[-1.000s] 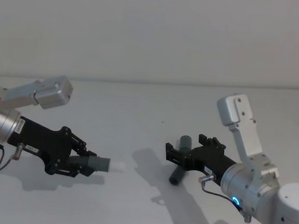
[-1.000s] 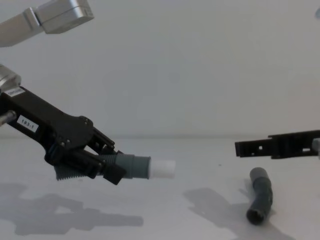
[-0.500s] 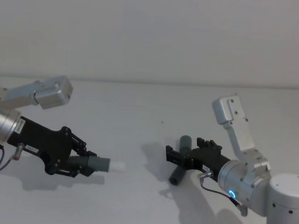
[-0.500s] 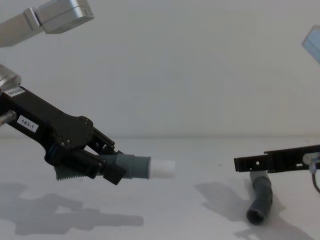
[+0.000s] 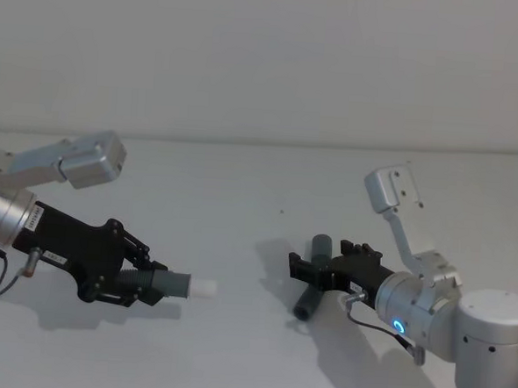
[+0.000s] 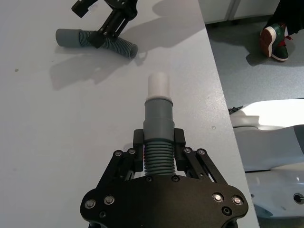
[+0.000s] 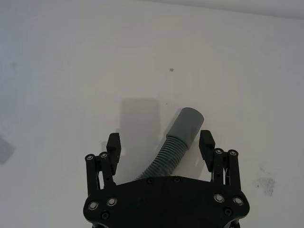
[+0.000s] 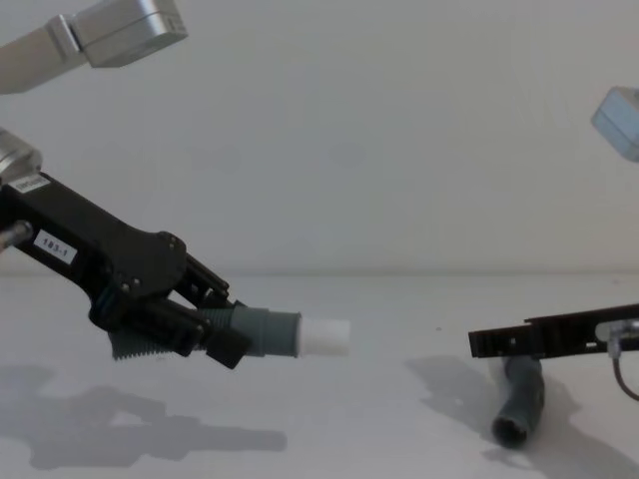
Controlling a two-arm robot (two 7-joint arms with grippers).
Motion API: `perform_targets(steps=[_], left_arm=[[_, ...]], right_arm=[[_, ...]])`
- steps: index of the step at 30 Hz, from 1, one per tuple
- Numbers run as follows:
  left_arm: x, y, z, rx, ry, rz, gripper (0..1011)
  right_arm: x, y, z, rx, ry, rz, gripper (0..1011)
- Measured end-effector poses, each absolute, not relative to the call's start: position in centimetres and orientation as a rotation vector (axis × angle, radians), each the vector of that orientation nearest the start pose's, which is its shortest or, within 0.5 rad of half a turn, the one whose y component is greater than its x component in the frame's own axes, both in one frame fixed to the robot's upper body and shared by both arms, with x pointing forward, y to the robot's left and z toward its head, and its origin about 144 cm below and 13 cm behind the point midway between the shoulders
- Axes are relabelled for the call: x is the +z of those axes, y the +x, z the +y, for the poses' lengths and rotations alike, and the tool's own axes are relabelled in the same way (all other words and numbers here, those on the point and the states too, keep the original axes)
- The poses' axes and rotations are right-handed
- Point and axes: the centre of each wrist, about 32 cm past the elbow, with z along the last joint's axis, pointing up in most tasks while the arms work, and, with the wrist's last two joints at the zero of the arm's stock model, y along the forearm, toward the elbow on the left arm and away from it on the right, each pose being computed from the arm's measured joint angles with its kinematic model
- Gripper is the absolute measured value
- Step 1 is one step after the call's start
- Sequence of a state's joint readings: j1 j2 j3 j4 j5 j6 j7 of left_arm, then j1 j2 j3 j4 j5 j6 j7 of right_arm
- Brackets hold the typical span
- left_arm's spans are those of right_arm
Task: Use both hands to pick up one end of the pipe from the table, align the ends, and insert them.
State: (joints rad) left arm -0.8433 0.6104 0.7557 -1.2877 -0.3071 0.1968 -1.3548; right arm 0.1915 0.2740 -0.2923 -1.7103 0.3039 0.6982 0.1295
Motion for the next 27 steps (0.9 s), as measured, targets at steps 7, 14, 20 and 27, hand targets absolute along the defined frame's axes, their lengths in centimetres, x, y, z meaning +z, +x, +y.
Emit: perform_targets(steps=[7,14,20,27], left_arm=[[131.7,61.2,27.5,-0.074,0.6,-0.109,329],[131.7,61.2,27.5,-0.074,0.6,-0.109,329],[131.7,61.2,27.5,-0.074,0.6,-0.109,329],[131.7,61.2,27.5,-0.074,0.6,-0.109,329]], right_arm=[[122.5,49.6,-20.7,-1.111,-0.398,0.305,1004],[122.2,50.2,-20.8,-1.124,-0.414,0.318,1003],[122.0,50.6,-20.9,-1.139,-0.435,0.32,1003],[121.9,51.0,-20.8,-1.146,-0.453,0.317,979]])
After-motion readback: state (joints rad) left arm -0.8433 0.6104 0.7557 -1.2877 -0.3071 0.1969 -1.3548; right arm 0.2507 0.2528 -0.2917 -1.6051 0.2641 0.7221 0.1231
